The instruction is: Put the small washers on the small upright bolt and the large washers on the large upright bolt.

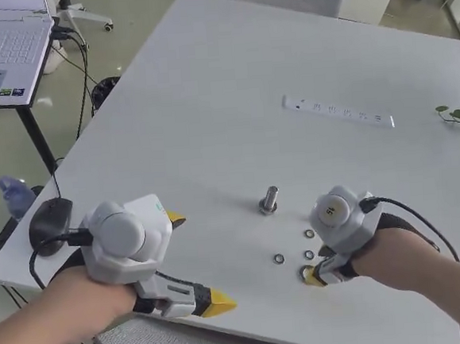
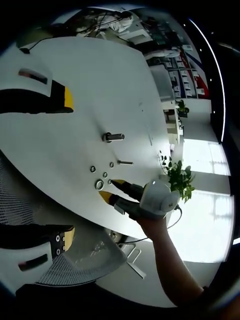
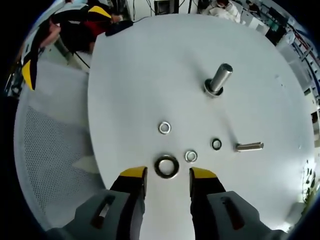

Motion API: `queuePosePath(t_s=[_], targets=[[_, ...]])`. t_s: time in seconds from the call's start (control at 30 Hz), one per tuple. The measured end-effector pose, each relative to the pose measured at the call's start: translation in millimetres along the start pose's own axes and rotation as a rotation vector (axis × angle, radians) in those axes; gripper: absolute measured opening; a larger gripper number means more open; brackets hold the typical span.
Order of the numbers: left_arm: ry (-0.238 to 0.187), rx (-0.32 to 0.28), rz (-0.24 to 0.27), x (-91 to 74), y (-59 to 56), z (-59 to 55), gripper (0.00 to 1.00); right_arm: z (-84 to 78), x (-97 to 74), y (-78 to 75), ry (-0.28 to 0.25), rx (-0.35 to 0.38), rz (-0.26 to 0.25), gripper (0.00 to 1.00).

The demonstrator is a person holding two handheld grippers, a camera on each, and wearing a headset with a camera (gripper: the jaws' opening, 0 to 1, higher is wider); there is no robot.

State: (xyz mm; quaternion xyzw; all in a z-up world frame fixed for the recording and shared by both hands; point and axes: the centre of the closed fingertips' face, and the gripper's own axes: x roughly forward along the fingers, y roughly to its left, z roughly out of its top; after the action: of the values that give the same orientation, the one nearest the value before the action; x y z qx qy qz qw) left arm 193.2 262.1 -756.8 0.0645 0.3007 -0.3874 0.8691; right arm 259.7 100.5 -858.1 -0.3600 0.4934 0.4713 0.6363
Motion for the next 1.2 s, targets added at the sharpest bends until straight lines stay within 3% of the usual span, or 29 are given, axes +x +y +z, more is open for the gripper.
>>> queuePosePath(t_s=[0.5, 0.77, 1.2], targets=[[-0.004, -0.007, -0.012, 2.8, 0.2, 0.0, 0.91, -8.0, 18.0, 1.9, 0.006, 0.022, -0.008, 0.35], [0.006, -0.005, -0.016, 1.4, -0.2, -3.1, 0.90, -7.3, 16.8, -0.5, 0.001, 0.034, -0.025, 0.34], [0.009, -0.012, -0.021, 3.3, -2.5, -6.0, 0.88, -7.1, 17.6, -1.3, 0.044, 0.059, -0.025, 0.33]])
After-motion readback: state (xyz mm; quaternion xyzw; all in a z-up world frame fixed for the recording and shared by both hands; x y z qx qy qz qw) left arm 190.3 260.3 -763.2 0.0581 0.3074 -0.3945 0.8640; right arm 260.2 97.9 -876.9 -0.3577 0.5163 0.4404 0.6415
